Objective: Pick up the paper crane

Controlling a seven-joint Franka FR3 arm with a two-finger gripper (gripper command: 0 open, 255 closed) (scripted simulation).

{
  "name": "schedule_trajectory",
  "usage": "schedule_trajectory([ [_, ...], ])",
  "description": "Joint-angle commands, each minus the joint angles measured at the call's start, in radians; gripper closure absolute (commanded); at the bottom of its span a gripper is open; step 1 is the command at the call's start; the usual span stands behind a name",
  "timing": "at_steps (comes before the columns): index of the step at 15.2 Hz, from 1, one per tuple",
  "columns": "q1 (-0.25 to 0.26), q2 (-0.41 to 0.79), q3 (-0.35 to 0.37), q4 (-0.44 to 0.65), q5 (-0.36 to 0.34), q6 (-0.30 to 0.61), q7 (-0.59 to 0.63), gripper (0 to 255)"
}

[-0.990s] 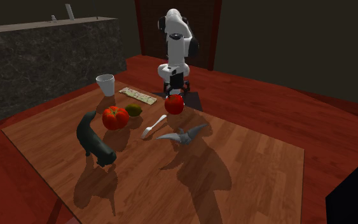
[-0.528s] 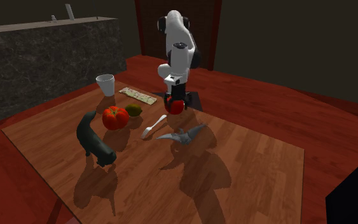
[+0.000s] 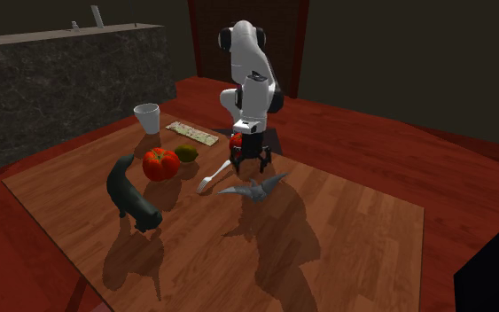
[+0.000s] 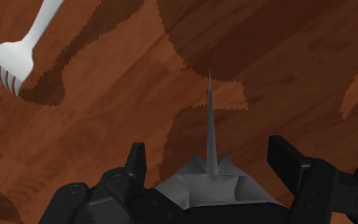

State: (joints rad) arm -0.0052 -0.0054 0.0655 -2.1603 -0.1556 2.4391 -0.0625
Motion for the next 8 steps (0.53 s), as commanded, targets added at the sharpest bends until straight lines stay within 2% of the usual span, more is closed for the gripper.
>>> schedule_trajectory([
  [1, 0.002, 0.029, 0.002, 0.013, -0.017, 0.030, 0.010, 0],
  [8, 0.002, 0.074, -0.001, -0.026, -0.041, 0.113, 0.033, 0],
])
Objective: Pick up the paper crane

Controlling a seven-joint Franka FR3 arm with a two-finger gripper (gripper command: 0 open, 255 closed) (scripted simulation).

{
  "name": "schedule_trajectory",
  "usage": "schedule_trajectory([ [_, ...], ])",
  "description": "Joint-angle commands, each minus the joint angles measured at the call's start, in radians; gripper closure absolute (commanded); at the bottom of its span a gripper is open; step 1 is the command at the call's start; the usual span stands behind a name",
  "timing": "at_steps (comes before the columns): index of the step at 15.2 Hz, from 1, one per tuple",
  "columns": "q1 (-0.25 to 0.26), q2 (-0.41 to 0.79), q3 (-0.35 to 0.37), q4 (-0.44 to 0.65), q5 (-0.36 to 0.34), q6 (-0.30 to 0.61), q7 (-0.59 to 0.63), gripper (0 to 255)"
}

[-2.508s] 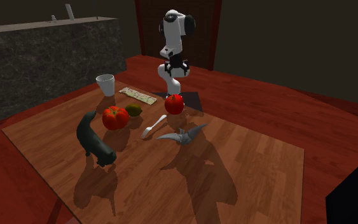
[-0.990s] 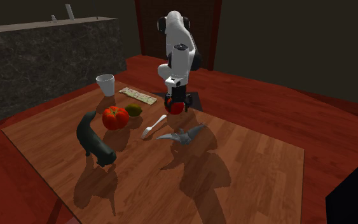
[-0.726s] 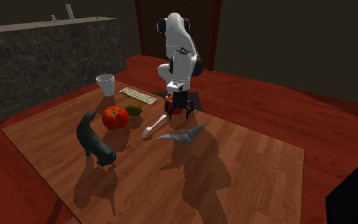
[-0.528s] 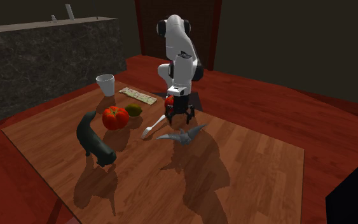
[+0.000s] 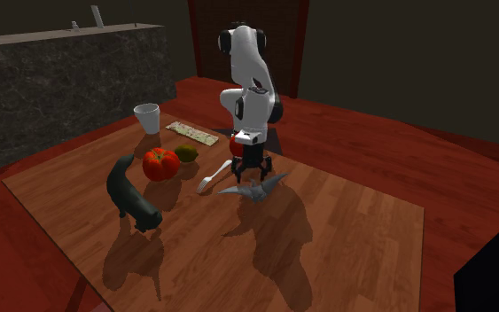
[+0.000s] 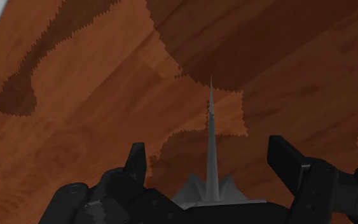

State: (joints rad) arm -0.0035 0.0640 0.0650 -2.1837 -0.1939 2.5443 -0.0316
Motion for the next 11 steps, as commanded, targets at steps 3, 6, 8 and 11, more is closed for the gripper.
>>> schedule_trajectory([
  [3, 0.000, 0.002, -0.001, -0.005, -0.002, 0.008, 0.001, 255],
  [6, 0.000, 0.002, -0.001, -0.005, -0.002, 0.008, 0.001, 255],
  [8, 0.000, 0.002, -0.001, -0.005, -0.002, 0.008, 0.001, 255],
  [11, 0.000, 0.005, 0.000, -0.003, -0.003, 0.008, 0.003, 255],
])
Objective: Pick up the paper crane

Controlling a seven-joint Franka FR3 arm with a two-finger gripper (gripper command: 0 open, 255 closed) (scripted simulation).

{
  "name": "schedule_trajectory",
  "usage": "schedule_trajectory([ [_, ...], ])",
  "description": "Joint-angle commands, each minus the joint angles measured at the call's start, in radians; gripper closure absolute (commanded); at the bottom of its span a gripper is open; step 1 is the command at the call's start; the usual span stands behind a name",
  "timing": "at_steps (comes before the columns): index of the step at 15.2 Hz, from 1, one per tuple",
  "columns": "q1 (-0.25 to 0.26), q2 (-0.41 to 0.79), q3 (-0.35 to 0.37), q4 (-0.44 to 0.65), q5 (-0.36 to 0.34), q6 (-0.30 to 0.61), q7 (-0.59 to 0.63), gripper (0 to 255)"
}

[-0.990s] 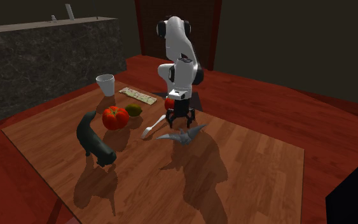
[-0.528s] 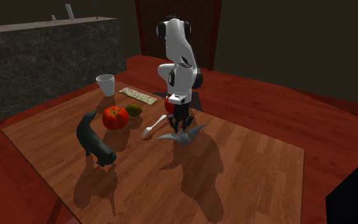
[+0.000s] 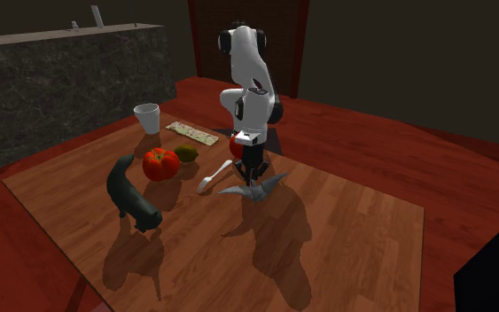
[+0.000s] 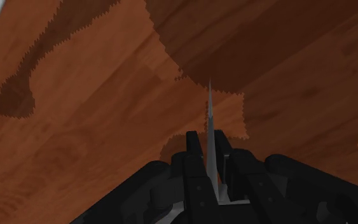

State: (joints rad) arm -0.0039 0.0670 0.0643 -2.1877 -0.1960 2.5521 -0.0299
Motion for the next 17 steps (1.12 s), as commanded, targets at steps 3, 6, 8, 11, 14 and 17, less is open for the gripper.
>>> schedule_trajectory([
  [3, 0.001, -0.020, 0.002, 0.018, 0.011, -0.037, -0.011, 255],
  [6, 0.001, -0.040, 0.003, 0.036, 0.022, -0.075, -0.021, 255],
  [8, 0.001, -0.052, 0.004, 0.050, 0.028, -0.101, -0.028, 255],
  [11, 0.002, -0.069, 0.005, 0.072, 0.036, -0.139, -0.037, 255],
  [14, 0.002, -0.084, 0.005, 0.096, 0.044, -0.178, -0.045, 255],
  [17, 0.003, -0.089, 0.005, 0.105, 0.047, -0.193, -0.048, 255],
])
